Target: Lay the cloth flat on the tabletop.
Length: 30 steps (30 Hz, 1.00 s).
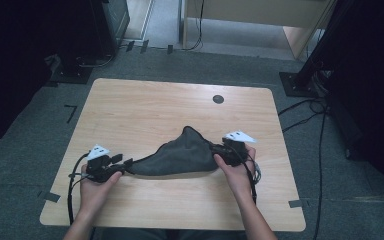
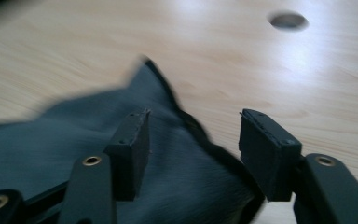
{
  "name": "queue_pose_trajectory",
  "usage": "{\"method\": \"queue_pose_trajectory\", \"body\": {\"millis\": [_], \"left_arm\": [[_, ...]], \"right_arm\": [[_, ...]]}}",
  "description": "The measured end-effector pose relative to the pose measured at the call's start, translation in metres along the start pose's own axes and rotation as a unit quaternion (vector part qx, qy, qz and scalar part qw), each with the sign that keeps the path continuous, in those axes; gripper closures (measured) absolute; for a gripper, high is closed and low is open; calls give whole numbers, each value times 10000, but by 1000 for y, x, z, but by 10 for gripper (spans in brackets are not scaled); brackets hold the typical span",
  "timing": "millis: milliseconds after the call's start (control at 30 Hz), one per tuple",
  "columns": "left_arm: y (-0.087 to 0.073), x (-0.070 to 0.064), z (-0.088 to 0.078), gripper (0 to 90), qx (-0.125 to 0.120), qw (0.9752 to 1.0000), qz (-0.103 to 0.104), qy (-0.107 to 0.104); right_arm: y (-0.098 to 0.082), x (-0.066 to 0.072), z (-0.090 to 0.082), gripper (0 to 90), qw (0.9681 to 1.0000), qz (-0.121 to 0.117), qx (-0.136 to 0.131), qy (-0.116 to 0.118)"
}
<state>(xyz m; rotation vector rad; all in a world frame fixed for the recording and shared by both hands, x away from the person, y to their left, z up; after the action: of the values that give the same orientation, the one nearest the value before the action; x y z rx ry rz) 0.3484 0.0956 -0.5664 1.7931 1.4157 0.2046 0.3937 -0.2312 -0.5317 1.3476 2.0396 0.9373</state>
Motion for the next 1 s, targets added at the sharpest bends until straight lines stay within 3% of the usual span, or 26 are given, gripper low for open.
{"method": "queue_pose_trajectory", "body": {"millis": [33,67,100,133,167,233,300,367,467,500,533,567,600,633,667,700,767,833,900,933,967,1000], "left_arm": [[0,0,0,485,0,10000,0,0],[-3,0,2,485,53,10000,12,51],[-11,2,4,554,202,9990,252,306],[-11,2,4,605,202,9990,252,306],[-15,0,2,731,248,9981,491,283],[-15,0,-1,900,240,9976,597,253],[-7,-3,-12,900,18,9982,602,36],[2,-5,-22,900,-255,9986,457,-128],[11,-13,-36,900,-504,9960,615,-412],[11,-13,-36,900,-504,9960,615,-412],[10,-18,-39,900,-435,9946,741,-587],[1,-25,-39,900,-33,9896,951,-1075],[-3,-24,-37,882,-10,9883,1106,-1054],[-4,-22,-36,833,-24,9885,1159,-972],[-6,-17,-33,765,-8,9912,1005,-858],[-5,-14,-31,706,-47,9931,826,-830],[-5,-10,-29,628,-11,9949,582,-827],[-10,-9,-25,579,230,9940,540,-920],[-18,-11,-22,538,474,9923,642,-945],[-18,-11,-22,533,474,9923,642,-945],[-23,-12,-20,533,611,9910,712,-957],[-28,-13,-17,557,675,9902,817,-906]], "right_arm": [[-6,-3,7,428,9997,110,225,-70],[-6,-3,7,428,9997,110,225,-70],[-18,-2,13,517,9981,386,443,201],[-23,-3,12,608,9982,323,471,183],[-29,-3,10,697,9982,250,501,203],[-36,-3,1,803,9982,297,319,423],[-39,-7,-10,827,9980,356,126,516],[-39,-11,-24,831,9968,479,-90,627],[-43,-11,-46,832,9944,620,-94,847],[-49,-7,-51,824,9940,532,132,945],[-63,0,-54,798,9926,185,672,992],[-71,0,-57,738,9924,-136,948,777],[-73,-2,-59,672,9927,-422,1014,494],[-69,-3,-61,606,9934,-558,933,359],[-63,-2,-62,557,9948,-525,766,420],[-49,2,-62,528,9963,-319,428,678],[-29,4,-58,516,9967,-221,88,779],[-10,7,-42,507,9959,-288,-120,848],[4,14,-18,496,9942,-226,-116,1046],[4,14,-18,496,9942,-226,-116,1046],[8,18,-4,489,9933,-224,-37,1135],[13,22,25,481,9931,-200,146,1149]]}}
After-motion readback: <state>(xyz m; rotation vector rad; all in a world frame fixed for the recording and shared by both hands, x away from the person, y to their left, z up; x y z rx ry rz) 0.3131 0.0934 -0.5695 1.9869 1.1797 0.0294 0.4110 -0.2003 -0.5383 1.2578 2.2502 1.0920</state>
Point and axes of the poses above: each handheld gripper's, and its own axes: z roughly forward along the jaws, y roughly out of its top, x roughly to its left, the point moved 10 cm from there along z, roughly forward along the jaws, and after that the axes turned 9 degrees about -z, right-handed, at the moved point
